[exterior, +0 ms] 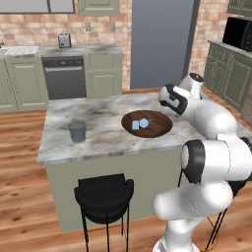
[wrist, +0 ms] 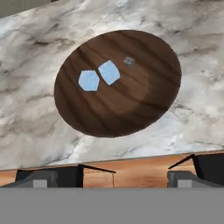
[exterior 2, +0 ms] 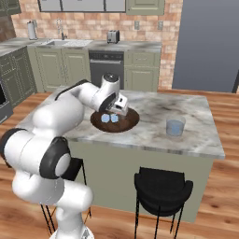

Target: There are four ice cubes in the ice bowl. Place two ice cubes in each glass of water.

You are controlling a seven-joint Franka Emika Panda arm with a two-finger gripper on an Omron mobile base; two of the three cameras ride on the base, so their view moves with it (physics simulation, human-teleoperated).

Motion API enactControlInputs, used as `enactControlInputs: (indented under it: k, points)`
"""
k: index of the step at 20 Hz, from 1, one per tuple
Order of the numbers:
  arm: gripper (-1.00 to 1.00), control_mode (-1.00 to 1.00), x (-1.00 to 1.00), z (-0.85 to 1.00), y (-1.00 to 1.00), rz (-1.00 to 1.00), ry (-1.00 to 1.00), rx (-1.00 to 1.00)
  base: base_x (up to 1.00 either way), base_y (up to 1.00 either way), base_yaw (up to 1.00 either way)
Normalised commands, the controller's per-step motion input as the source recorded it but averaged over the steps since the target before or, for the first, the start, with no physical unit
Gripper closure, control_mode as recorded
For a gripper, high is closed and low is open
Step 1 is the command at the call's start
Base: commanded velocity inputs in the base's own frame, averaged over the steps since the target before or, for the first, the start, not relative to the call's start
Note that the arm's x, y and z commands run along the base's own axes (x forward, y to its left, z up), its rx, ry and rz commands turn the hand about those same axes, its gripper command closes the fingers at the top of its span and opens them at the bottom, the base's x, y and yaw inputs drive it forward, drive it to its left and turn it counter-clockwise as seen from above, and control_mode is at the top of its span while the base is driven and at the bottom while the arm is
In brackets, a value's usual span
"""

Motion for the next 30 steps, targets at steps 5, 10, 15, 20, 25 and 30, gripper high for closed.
enactControlInputs:
  k: [5,10,15,20,25,30]
  points:
    - [-1.0,-1.0,0.92,-0.2,0.38,-0.12,0.04,-0.1,0.0,0.0,0.0]
    - [-1.0,-1.0,0.65,-0.39,-0.05,0.06,0.13,-0.06,0.0,0.0,0.0]
    - [-1.0,-1.0,0.31,-0.43,-0.08,0.3,0.16,0.02,0.0,0.0,0.0]
    - [-1.0,-1.0,0.24,-0.26,0.02,0.23,0.1,0.03,0.0,0.0,0.0]
    - [-1.0,-1.0,0.18,-0.16,0.03,0.03,-0.03,-0.18,0.0,0.0,0.0]
    - [-1.0,-1.0,0.13,-0.29,0.0,0.03,-0.16,-0.24,0.0,0.0,0.0]
